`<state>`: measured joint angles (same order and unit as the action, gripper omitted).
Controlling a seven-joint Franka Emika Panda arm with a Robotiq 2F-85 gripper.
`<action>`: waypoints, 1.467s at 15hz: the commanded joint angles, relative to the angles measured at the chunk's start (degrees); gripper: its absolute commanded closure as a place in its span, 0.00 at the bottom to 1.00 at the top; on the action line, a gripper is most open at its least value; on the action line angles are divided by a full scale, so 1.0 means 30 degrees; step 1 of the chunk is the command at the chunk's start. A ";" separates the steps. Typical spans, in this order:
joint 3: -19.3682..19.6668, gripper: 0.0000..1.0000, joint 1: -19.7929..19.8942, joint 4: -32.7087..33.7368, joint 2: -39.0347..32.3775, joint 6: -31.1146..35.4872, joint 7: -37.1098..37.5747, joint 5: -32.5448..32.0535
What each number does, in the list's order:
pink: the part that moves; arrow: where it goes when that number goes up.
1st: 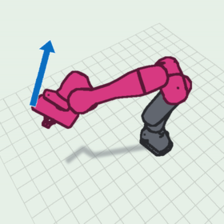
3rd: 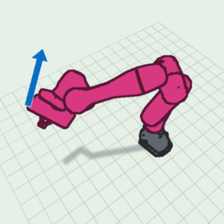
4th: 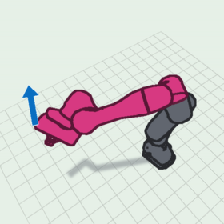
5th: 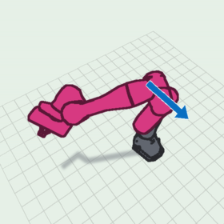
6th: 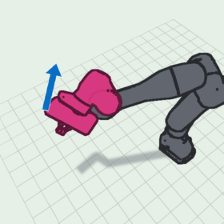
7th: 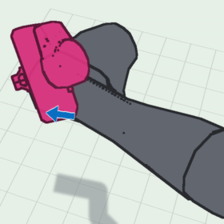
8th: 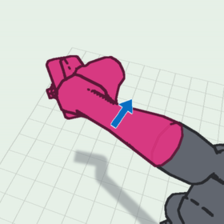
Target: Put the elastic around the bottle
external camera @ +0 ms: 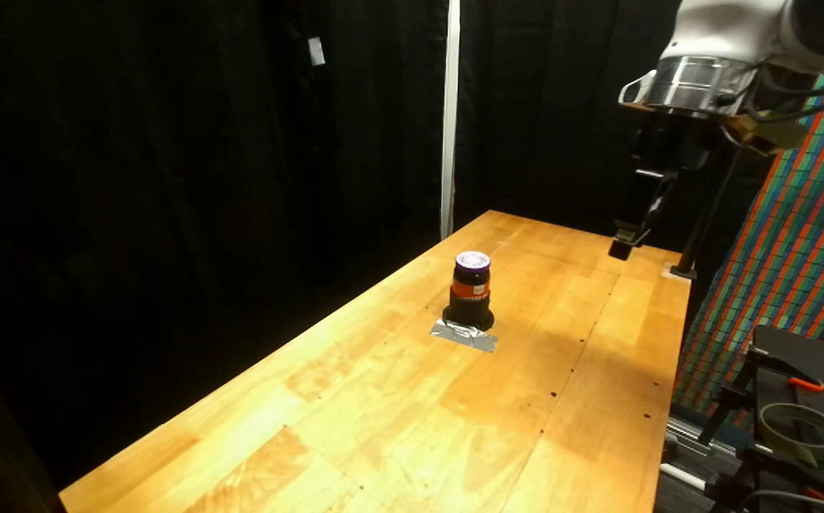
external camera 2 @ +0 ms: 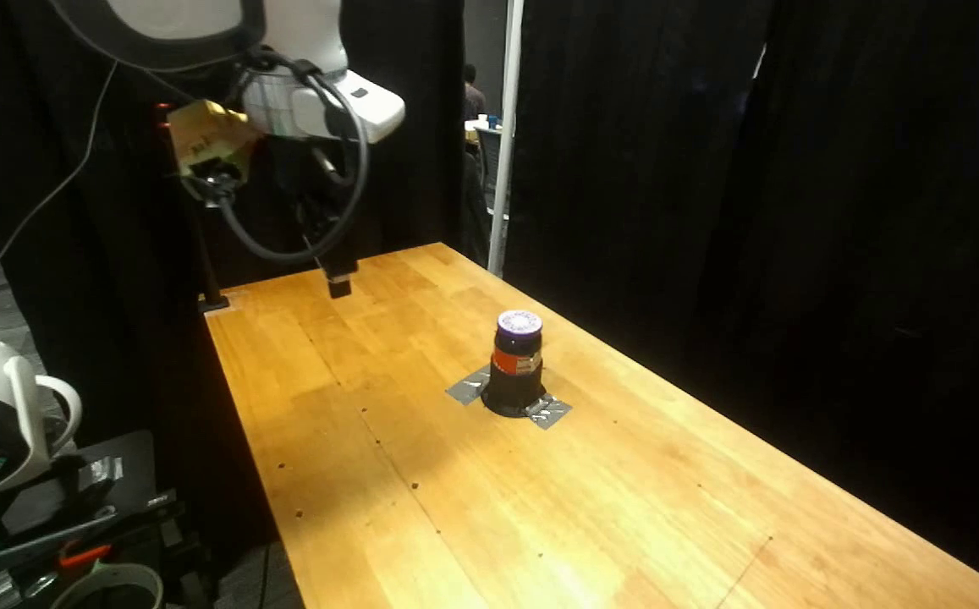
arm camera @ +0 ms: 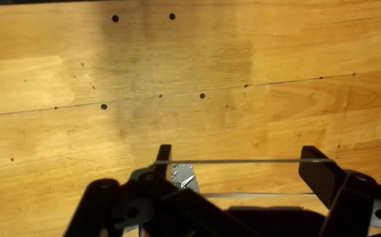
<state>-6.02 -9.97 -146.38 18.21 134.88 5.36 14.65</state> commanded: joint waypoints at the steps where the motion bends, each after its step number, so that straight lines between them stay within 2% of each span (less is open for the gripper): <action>1: 0.0469 0.00 0.0314 0.4670 -0.4953 -0.1217 -0.1684 -0.0800; 8: 0.0231 0.00 0.0939 1.2316 -1.2089 -0.3172 -0.3703 -0.3465; 14: 0.0650 0.00 0.0834 1.8766 -1.6934 -0.4558 -0.3950 -0.6532; 19: 0.0881 0.00 0.0957 2.3788 -2.0414 -0.6120 -0.4321 -0.7054; 22: 0.0935 0.00 0.0958 2.6624 -2.2234 -0.8331 -0.4304 -0.6874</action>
<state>-3.36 -7.00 -77.73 -42.02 117.00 -6.56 -5.68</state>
